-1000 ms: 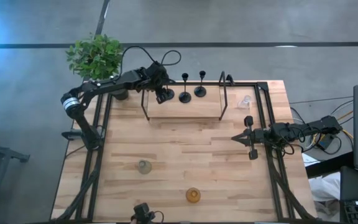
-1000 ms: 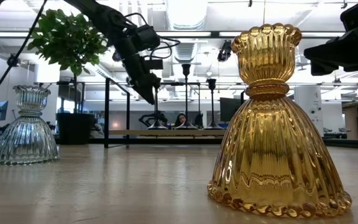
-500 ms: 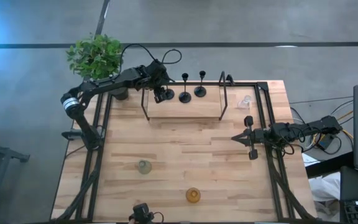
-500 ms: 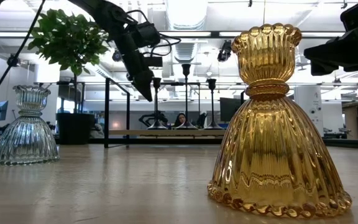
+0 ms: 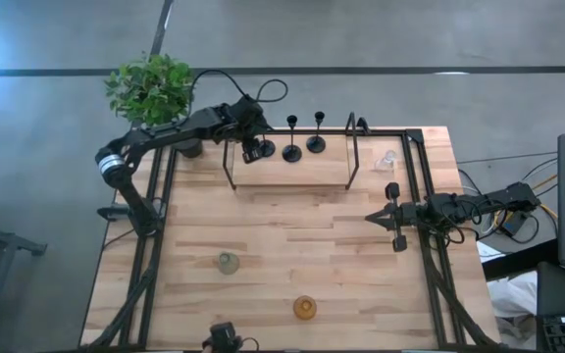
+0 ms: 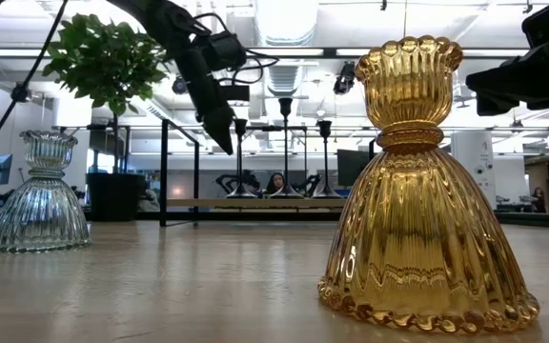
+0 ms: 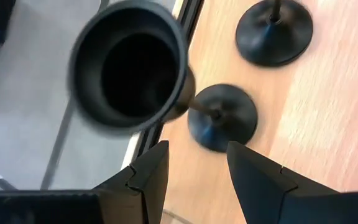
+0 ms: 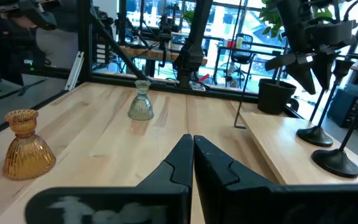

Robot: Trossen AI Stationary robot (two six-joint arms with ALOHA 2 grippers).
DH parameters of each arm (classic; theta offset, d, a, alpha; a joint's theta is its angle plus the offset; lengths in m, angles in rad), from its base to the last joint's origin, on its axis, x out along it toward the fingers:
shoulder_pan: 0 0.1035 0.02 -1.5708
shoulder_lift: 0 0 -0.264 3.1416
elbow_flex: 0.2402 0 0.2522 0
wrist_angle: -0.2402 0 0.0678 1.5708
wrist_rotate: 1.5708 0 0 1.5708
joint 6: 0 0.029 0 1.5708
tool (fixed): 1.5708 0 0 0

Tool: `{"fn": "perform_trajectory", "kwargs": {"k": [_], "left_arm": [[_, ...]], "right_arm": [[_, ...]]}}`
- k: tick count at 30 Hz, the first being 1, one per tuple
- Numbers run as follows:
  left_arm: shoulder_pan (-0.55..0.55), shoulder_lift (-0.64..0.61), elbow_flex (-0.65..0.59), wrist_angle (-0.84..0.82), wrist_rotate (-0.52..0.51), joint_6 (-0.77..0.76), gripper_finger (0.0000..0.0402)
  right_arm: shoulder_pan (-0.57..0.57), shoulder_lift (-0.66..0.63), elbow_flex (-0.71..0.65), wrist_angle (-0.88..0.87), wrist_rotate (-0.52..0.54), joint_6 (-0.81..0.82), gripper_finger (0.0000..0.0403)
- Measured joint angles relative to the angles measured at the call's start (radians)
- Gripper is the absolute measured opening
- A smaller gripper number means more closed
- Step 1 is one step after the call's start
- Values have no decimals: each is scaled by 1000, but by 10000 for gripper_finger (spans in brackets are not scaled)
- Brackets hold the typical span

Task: Pick & Place candle stick holders
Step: Put the green glass candle holder on the shelf

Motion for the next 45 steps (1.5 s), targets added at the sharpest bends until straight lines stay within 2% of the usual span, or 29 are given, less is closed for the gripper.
{"fn": "perform_trajectory", "kwargs": {"k": [4, 19, 26, 45], "left_arm": [[-5, -18, 0, -19, -56, 24, 169], [-33, -123, 0, -23, -73, 2, 169], [-59, -191, 0, -39, -122, -7, 169], [-184, -365, 0, -96, -120, -292, 169]], "right_arm": [[0, 0, 0, 0, 0, 0, 8], [0, 0, 0, 0, 0, -2, 8], [0, 0, 0, 0, 0, 0, 8], [0, 0, 0, 0, 0, -1, 8]]}}
